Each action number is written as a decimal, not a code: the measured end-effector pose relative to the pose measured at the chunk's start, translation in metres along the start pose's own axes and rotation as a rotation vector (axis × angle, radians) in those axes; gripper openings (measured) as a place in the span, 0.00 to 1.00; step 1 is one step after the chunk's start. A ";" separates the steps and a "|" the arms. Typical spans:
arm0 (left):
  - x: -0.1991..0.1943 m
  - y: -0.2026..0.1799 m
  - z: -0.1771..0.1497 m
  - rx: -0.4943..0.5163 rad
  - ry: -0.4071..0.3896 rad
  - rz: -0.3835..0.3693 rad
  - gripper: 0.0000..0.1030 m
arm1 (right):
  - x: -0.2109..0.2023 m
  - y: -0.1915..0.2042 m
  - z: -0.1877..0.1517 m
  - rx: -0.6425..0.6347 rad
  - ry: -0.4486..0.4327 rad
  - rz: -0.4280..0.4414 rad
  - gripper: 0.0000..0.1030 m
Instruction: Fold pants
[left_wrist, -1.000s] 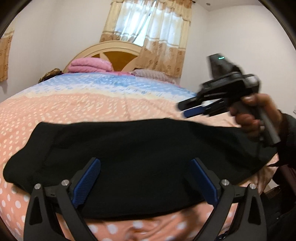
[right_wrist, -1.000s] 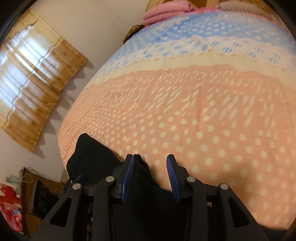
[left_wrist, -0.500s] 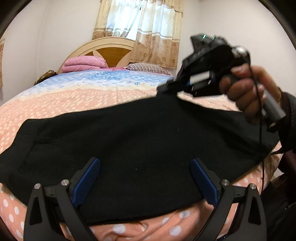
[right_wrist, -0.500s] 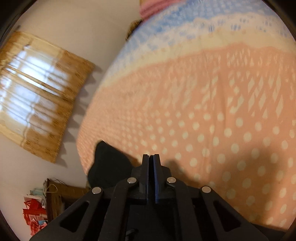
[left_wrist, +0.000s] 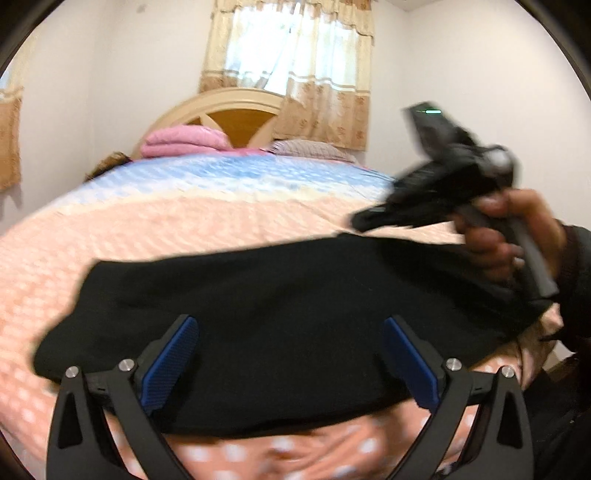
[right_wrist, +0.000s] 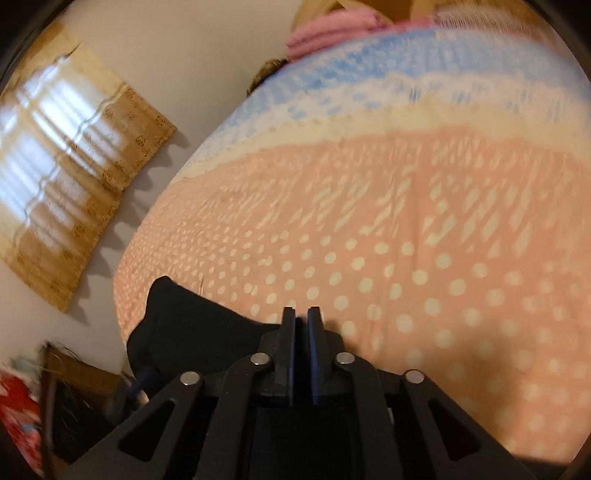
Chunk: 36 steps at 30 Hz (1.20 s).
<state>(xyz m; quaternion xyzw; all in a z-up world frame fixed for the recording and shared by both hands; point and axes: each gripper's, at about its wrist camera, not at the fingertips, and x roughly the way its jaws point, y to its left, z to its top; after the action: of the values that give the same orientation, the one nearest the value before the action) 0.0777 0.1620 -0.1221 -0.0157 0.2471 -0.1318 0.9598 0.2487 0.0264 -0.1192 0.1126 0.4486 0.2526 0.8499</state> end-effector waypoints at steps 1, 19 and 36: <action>-0.003 0.008 0.001 -0.005 -0.005 0.037 1.00 | -0.012 0.005 -0.005 -0.039 -0.028 -0.028 0.07; 0.006 0.039 -0.008 -0.077 0.112 0.261 1.00 | -0.038 0.024 -0.087 -0.259 -0.014 -0.302 0.27; 0.003 0.001 0.013 -0.006 0.094 0.235 1.00 | -0.107 -0.027 -0.139 -0.188 -0.114 -0.423 0.50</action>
<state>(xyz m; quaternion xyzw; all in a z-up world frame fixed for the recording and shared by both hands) 0.0861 0.1620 -0.1124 0.0166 0.2924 -0.0183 0.9560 0.0934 -0.0580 -0.1338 -0.0493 0.3879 0.1027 0.9146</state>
